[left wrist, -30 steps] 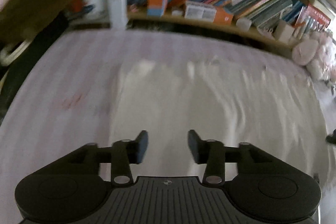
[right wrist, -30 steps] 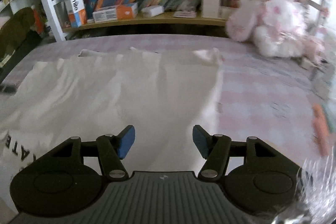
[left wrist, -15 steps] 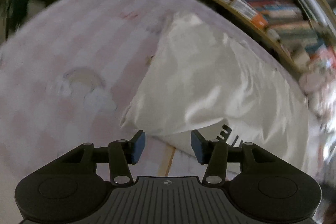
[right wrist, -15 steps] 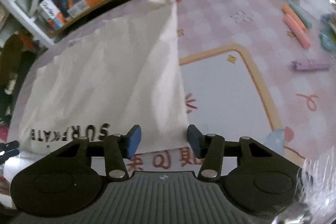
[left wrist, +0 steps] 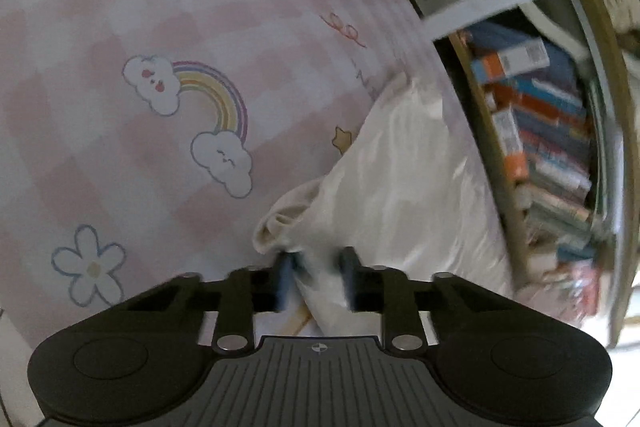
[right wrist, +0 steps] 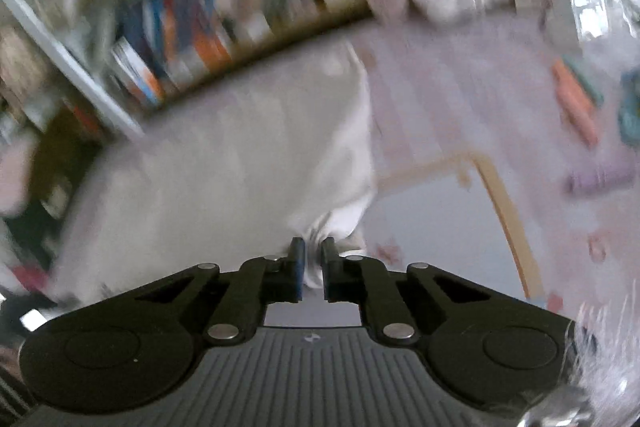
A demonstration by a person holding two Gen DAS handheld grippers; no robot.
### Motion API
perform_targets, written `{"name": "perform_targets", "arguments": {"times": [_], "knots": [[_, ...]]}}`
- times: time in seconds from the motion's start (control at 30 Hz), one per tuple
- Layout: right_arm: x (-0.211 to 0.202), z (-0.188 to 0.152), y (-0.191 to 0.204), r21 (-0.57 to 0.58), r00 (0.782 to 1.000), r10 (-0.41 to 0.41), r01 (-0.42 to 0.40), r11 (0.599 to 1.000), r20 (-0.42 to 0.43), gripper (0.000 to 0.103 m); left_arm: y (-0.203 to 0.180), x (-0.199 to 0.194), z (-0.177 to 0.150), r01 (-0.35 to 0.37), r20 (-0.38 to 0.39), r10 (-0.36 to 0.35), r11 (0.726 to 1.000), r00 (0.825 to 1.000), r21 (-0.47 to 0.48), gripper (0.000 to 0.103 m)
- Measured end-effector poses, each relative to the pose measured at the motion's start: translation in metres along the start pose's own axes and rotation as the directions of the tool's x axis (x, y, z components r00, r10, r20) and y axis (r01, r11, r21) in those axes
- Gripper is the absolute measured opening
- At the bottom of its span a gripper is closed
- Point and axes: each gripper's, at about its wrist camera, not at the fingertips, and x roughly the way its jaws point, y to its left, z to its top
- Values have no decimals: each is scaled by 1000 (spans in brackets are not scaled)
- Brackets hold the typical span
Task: Fold clothes
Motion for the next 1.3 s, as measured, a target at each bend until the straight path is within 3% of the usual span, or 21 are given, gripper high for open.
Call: {"name": "perform_targets", "arguments": {"times": [0.07,0.2,0.37,0.4,0.47,0.53,0.63,0.7,0.77,0.83,0.9,1.03,1.1,1.17,1.3], "knots": [[-7,5,1,-32,1000,-28,28,999,-2,8,7,3,1,10,-10,-11,998,1000,-55,22],[26,-22,-19,-14,976,-129,129,992,-178,8,14,4,1,31,-20,-33,996,999,-89,23],[36,-42,-20,-14,971,-159,159,987,-179,8,13,2,5,25,-18,-27,995,999,-98,22],[37,-42,-18,-26,970,-165,163,986,-177,8,11,1,6,15,-5,-16,997,1000,-82,21],[38,-43,-15,-57,968,-182,174,983,-171,8,0,-7,8,5,41,-5,1000,999,1,4],[38,-43,-12,-88,966,-198,185,979,-165,8,-17,-19,10,6,101,-16,995,995,101,3],[40,-41,-8,-130,962,-236,218,967,-138,6,-48,-49,10,48,165,-89,969,982,241,4],[41,-40,-6,-156,955,-267,247,956,-126,3,-51,-50,9,18,145,-63,957,987,291,4],[42,-40,-11,-146,953,-271,252,957,-134,3,-30,-26,16,-32,41,22,966,999,255,4],[43,-41,-18,-120,954,-261,245,962,-146,3,-13,-6,22,-102,-48,117,966,992,238,15],[41,-40,-20,-96,956,-252,239,966,-149,3,-17,-11,22,-120,-17,130,949,991,291,17],[37,-40,-23,-46,960,-233,228,973,-153,6,-28,-28,23,-152,93,124,898,988,412,44],[35,-39,-25,-22,962,-223,222,975,-155,10,-29,-29,27,-139,111,100,885,989,445,45],[34,-40,-26,-7,964,-219,221,975,-152,25,-32,-23,31,-132,101,94,858,990,497,45],[39,-38,-25,-23,964,-218,217,976,-151,25,-55,6,32,-123,47,120,777,992,618,44]]}}
